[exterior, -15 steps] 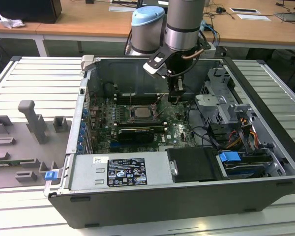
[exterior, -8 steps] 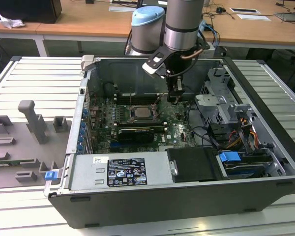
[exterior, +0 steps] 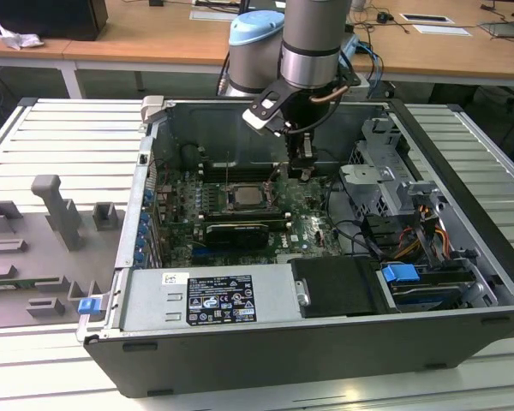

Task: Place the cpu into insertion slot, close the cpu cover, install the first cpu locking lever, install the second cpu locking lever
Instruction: 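Close the cpu cover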

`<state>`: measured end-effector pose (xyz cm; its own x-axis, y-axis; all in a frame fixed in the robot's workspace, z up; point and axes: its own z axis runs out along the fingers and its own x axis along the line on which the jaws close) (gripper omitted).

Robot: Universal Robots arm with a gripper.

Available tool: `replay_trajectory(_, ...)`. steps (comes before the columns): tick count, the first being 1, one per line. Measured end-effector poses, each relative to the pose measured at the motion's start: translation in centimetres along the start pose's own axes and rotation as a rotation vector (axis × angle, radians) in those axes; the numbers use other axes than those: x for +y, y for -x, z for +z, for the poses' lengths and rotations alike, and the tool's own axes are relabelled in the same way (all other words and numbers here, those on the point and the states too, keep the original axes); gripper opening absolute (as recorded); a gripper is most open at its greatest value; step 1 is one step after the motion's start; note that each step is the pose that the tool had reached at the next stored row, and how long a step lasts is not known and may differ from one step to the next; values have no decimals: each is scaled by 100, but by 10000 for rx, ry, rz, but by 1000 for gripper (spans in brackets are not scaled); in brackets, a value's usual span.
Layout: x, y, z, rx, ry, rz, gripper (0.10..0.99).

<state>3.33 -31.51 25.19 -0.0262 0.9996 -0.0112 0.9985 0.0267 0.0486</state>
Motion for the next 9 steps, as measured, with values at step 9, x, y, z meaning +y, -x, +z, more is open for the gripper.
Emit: replay_trajectory(9,-132,-3,-6,0,0,0,106)
